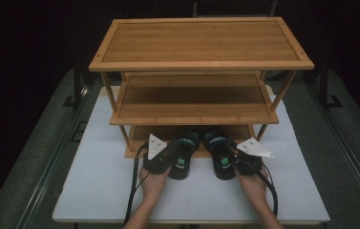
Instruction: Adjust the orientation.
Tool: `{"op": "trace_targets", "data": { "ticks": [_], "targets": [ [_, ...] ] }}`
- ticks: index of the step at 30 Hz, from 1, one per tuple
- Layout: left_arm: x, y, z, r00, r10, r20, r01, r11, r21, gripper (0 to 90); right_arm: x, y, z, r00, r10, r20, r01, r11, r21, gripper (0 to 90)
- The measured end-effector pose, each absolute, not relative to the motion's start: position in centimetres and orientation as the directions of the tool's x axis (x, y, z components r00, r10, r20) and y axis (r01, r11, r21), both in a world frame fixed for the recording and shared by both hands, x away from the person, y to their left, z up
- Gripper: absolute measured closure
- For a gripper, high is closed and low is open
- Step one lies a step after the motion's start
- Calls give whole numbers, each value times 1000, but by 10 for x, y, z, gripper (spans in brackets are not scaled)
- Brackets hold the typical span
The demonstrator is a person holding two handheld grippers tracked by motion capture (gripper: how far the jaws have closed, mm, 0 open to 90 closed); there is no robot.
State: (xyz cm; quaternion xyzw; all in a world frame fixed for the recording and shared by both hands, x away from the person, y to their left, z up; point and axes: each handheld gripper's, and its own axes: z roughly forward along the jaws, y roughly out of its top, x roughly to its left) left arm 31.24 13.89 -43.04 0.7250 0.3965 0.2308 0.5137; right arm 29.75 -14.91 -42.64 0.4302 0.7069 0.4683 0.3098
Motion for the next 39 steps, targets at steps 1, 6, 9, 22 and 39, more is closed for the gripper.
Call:
{"op": "trace_targets", "data": {
  "ticks": [1, 6, 9, 22, 39],
  "targets": [
    [313, 140, -430, 579, 811, -87, 345, -147, 927, 665, 298, -150, -426, -440, 897, -33, 321, 191, 928, 746],
    [312, 140, -429, 601, 795, -78, 330, -158, 931, 597, 299, -155, -425, -455, 890, -25, 333, 196, 922, 696],
    [311, 139, -428, 604, 793, -75, 325, -160, 932, 547, 298, -157, -423, -459, 887, -38, 324, 207, 923, 663],
    [301, 142, -415, 631, 774, -40, 272, -173, 947, 372, 289, -164, -416, -478, 877, -48, 311, 220, 925, 521],
    [273, 153, -404, 717, 697, 2, 226, -236, 945, 189, 246, -206, -407, -638, 769, 34, 278, 189, 942, 338]
  ]
}}
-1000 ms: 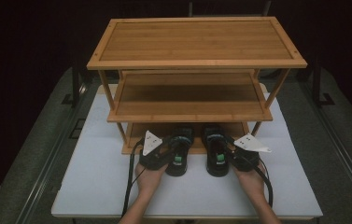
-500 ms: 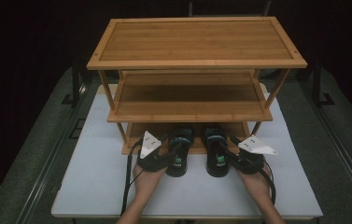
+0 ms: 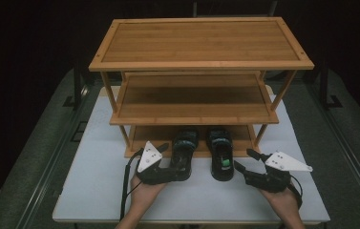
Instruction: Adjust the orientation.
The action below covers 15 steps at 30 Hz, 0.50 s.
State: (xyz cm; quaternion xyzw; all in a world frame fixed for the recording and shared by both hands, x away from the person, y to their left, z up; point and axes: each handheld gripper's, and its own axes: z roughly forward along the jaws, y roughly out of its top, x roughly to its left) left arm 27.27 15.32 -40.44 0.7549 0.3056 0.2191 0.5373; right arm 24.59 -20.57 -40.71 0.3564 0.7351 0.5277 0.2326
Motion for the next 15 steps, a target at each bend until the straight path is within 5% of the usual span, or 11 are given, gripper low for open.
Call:
{"op": "trace_targets", "data": {
  "ticks": [15],
  "targets": [
    [262, 171, -425, 755, 656, 5, 289, -340, 895, 150, 234, -198, -439, -676, 736, 43, 376, 294, 879, 215]
  ]
}}
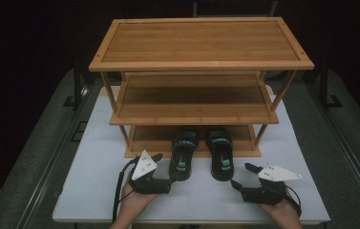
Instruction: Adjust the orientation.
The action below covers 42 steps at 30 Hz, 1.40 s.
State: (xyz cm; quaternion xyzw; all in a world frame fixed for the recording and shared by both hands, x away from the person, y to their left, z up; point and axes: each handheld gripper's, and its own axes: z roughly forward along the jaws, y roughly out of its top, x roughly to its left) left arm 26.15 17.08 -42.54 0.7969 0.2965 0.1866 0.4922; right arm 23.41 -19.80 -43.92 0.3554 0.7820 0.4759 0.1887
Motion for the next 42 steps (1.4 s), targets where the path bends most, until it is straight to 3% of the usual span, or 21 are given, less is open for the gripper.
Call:
{"op": "trace_targets", "data": {
  "ticks": [6, 20, 22, 29, 42],
  "targets": [
    [262, 168, -441, 768, 641, -7, 330, -386, 862, 119, 238, -188, -441, -685, 727, 42, 388, 315, 866, 214],
    [275, 151, -451, 779, 627, 25, 375, -497, 782, 149, 256, -176, -446, -677, 735, 35, 455, 380, 805, 211],
    [276, 150, -451, 772, 635, 24, 384, -496, 779, 239, 260, -173, -447, -679, 733, 35, 467, 394, 792, 212],
    [276, 149, -450, 770, 638, 12, 394, -490, 777, 245, 266, -168, -453, -679, 734, 24, 492, 429, 757, 227],
    [278, 144, -437, 758, 652, -5, 381, -438, 814, 258, 273, -172, -442, -711, 702, 44, 462, 418, 782, 230]
  ]
}}
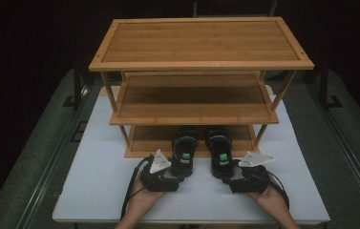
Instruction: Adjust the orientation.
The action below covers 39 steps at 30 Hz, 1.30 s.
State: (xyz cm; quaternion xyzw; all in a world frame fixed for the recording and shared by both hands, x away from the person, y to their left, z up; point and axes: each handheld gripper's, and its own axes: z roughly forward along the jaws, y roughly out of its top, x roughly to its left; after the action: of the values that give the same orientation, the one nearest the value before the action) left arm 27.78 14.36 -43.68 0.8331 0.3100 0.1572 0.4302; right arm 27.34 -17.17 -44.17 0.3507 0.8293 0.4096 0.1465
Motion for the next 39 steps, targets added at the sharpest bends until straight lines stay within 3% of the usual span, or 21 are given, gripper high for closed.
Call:
{"op": "trace_targets", "data": {
  "ticks": [13, 39],
  "targets": [
    [291, 133, -437, 751, 660, -12, 389, -428, 816, 269, 289, -168, -434, -738, 673, 50, 432, 415, 801, 233],
    [310, 115, -440, 731, 682, 0, 379, -407, 831, 269, 308, -147, -440, -707, 705, 56, 438, 374, 818, 246]
  ]
}}
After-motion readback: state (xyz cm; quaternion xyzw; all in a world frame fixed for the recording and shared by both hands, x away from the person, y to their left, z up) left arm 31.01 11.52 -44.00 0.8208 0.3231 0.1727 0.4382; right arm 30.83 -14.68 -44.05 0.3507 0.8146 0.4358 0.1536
